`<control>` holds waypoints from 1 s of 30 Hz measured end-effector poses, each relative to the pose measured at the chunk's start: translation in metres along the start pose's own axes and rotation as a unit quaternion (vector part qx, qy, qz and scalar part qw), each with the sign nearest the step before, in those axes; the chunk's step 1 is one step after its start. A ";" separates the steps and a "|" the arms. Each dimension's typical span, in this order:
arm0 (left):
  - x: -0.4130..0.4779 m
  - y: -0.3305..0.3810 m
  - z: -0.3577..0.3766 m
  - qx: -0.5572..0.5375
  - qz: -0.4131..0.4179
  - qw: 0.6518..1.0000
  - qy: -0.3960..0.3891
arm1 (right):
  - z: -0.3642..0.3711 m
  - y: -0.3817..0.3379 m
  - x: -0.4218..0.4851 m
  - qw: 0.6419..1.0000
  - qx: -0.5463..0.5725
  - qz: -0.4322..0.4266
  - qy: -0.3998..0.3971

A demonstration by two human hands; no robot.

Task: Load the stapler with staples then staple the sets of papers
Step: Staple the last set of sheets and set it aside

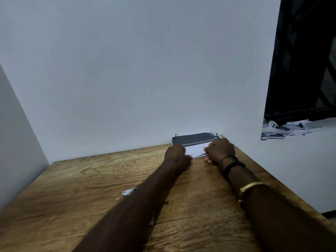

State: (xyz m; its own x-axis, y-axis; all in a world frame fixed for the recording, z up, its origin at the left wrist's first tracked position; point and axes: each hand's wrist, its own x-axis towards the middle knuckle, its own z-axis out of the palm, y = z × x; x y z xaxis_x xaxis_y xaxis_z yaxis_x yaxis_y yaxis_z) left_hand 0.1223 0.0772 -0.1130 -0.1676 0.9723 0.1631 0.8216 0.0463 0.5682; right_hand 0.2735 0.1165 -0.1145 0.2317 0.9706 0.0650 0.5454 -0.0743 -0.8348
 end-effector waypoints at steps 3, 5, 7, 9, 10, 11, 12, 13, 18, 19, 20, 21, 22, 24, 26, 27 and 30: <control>0.001 -0.001 0.002 0.006 0.002 1.000 -0.009 | 0.000 0.000 -0.004 0.998 -0.063 0.000 0.002; 0.001 -0.002 0.002 0.011 0.006 1.000 -0.009 | 0.000 -0.001 -0.006 0.997 -0.079 -0.006 0.007; 0.002 -0.003 0.002 0.014 0.010 1.000 -0.007 | 0.000 -0.001 -0.008 0.997 -0.077 -0.007 0.009; 0.002 -0.004 0.001 -0.003 0.008 1.000 0.002 | -0.001 -0.001 -0.009 0.998 -0.055 -0.008 0.009; 0.001 -0.004 0.000 -0.016 0.007 1.000 0.009 | -0.001 -0.002 -0.012 0.999 -0.040 -0.011 0.009; 0.000 -0.006 -0.001 -0.025 0.010 0.999 0.017 | -0.001 -0.002 -0.012 0.999 -0.026 -0.019 0.014; -0.001 -0.007 -0.004 -0.033 0.015 0.999 0.028 | -0.001 -0.005 -0.016 1.000 -0.006 -0.021 0.021; -0.003 -0.008 -0.007 -0.041 0.020 0.998 0.041 | 0.000 -0.006 -0.019 0.999 0.019 -0.030 0.025; -0.017 -0.016 -0.035 -0.085 0.038 0.990 0.104 | 0.006 -0.021 -0.040 0.993 0.073 -0.087 0.014; -0.021 -0.019 -0.043 -0.088 0.041 0.990 0.106 | 0.008 -0.025 -0.044 0.992 0.072 -0.100 0.004; -0.025 -0.023 -0.050 -0.090 0.046 0.989 0.104 | 0.008 -0.030 -0.050 0.991 0.074 -0.107 -0.012; -0.030 -0.027 -0.058 -0.089 0.050 0.990 0.097 | 0.010 -0.035 -0.056 0.990 0.081 -0.116 -0.028; -0.035 -0.032 -0.067 -0.084 0.054 0.991 0.087 | 0.011 -0.040 -0.063 0.988 0.084 -0.121 -0.046; -0.046 -0.041 -0.082 -0.067 0.063 0.994 0.057 | 0.015 -0.050 -0.078 0.985 0.078 -0.126 -0.085; -0.062 -0.052 -0.094 -0.058 0.065 0.996 0.014 | 0.022 -0.058 -0.094 0.981 0.050 -0.132 -0.134; -0.070 -0.057 -0.099 -0.057 0.063 0.996 -0.007 | 0.025 -0.062 -0.102 0.977 0.029 -0.135 -0.161; -0.092 -0.073 -0.109 -0.045 0.058 0.996 -0.055 | 0.035 -0.073 -0.123 0.963 -0.034 -0.141 -0.229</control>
State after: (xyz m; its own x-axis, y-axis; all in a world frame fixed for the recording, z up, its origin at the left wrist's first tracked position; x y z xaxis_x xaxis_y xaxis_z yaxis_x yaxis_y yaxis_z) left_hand 0.0178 -0.0409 -0.0816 -0.0095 0.9892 0.1465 0.7787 -0.0846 0.6217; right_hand 0.1769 0.0102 -0.0812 -0.3039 0.9524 0.0237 0.5904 0.2078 -0.7799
